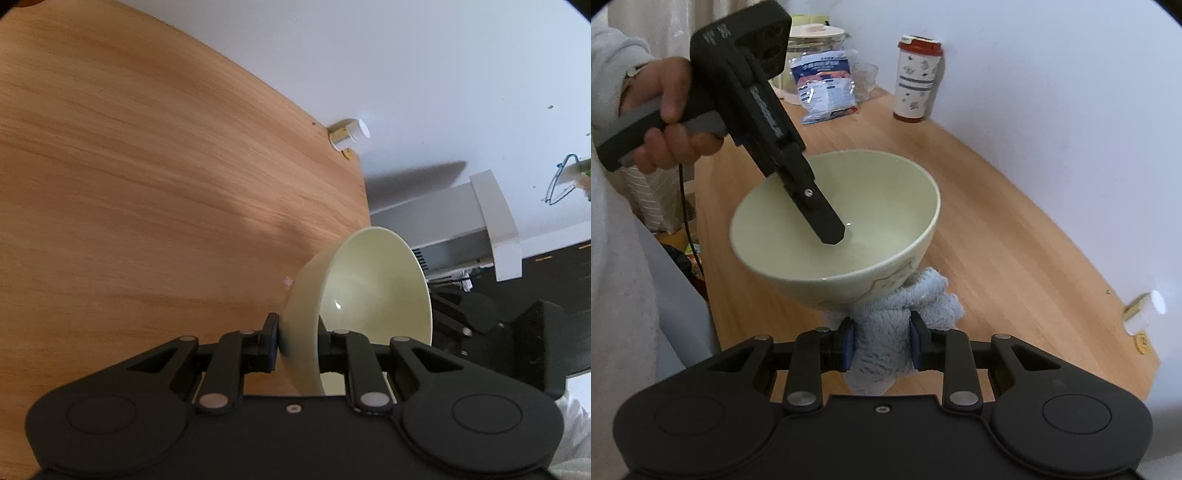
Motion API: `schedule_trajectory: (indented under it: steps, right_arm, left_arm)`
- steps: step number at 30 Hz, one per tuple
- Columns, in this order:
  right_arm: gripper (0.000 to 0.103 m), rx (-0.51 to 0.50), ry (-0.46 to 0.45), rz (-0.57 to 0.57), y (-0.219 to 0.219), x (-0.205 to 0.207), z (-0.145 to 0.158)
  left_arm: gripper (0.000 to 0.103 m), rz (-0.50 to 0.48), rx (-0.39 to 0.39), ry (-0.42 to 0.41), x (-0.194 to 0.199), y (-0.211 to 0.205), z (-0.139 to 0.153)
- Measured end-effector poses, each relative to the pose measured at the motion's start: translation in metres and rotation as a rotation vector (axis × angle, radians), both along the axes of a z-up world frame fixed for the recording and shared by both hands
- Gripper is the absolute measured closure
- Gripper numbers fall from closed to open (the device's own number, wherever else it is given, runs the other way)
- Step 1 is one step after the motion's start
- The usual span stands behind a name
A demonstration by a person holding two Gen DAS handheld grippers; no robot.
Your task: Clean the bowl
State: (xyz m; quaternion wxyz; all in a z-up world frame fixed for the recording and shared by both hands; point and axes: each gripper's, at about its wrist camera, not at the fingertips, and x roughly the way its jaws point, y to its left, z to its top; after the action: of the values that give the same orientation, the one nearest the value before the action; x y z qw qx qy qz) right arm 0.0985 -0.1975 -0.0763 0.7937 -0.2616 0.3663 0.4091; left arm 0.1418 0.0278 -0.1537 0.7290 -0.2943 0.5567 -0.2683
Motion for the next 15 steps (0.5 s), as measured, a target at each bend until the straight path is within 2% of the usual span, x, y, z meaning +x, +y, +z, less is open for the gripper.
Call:
schedule_trajectory:
  steps: [8,13,15]
  right_arm:
    - [0.072,-0.001,-0.023,0.025,0.006,-0.003,0.001]
    - [0.072,-0.002,-0.067,0.018,0.002,-0.007,0.016]
    - [0.072,0.019,-0.073,-0.012,-0.002,-0.005,0.025]
  left_arm:
    - [0.092,0.036,0.029,0.015,0.002,0.011,-0.007]
    - [0.093,0.076,0.019,0.022,0.006,0.015,-0.009]
    - [0.093,0.124,0.0,0.044,0.003,0.019,-0.012]
